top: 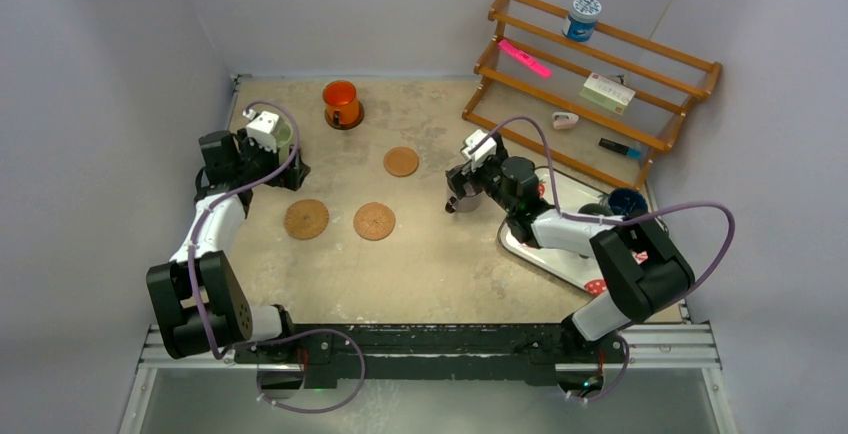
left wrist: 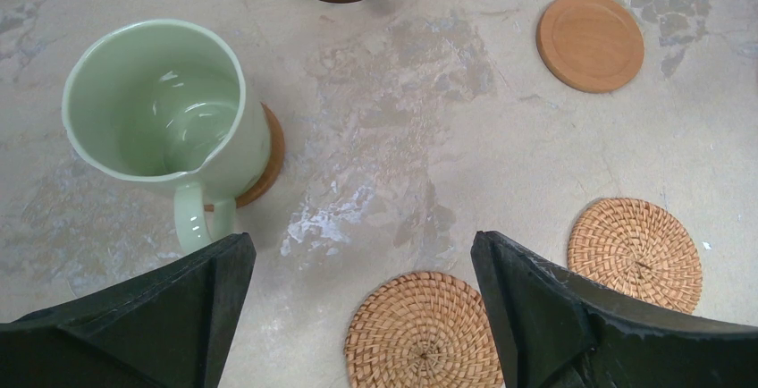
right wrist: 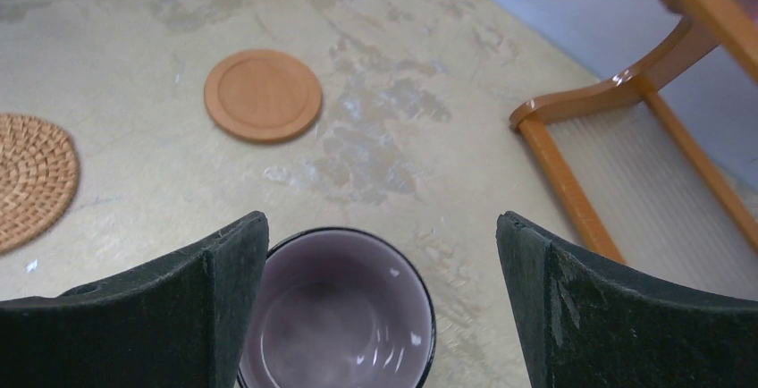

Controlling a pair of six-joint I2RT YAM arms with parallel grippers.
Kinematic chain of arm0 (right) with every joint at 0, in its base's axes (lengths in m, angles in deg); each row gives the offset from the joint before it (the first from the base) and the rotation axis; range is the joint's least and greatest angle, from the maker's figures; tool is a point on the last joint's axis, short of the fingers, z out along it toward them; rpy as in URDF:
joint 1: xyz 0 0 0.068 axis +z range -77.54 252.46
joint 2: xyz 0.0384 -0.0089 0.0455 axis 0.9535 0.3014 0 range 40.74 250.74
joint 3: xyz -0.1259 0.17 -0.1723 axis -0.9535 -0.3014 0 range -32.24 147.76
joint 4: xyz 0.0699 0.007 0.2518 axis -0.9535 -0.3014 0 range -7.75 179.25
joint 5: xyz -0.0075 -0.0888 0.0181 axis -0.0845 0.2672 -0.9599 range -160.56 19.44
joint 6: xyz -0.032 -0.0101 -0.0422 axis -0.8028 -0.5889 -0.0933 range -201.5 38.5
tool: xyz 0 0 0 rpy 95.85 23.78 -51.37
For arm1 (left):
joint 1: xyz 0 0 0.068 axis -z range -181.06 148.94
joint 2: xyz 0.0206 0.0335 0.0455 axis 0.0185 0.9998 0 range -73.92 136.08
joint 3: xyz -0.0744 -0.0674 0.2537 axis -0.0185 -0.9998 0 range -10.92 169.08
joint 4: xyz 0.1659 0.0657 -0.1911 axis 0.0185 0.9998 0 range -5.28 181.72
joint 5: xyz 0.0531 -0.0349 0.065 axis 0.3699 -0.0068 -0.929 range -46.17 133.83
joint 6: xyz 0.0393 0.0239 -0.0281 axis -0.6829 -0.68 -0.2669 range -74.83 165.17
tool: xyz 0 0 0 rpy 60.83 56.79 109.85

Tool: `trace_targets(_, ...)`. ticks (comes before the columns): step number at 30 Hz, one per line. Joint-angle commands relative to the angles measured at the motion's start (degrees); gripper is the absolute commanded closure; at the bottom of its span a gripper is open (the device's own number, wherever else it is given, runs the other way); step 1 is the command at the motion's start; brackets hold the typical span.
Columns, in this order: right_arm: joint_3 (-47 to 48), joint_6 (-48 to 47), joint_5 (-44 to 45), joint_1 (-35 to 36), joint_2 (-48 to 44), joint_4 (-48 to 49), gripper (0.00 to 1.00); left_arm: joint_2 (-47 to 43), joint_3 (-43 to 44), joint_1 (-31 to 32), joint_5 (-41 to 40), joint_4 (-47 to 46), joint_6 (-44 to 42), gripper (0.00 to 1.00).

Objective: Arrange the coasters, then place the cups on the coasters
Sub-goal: Place the cup at the center of the board.

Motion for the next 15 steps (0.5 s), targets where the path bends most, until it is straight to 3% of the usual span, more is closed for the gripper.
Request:
trace_targets(1, 0.9, -0.9, 3.5, -0.1, -0.8, 4.3, 0.01, 0.2, 0.0, 0.5, 0.7, -1.6, -0.8, 0.00)
trace_targets(7, 14.1, -0.1, -0.4, -0.1, -4.9, -28.4, 0.01, -0.1, 0.0, 0.5, 0.1, -1.2, -1.2, 0.00)
trace_targets(15, 20.5, -2.3, -7.7, 0.0, -10.9, -49.1, 0.01, 1.4, 0.4, 0.6, 0.9, -1.8, -0.8, 0.00)
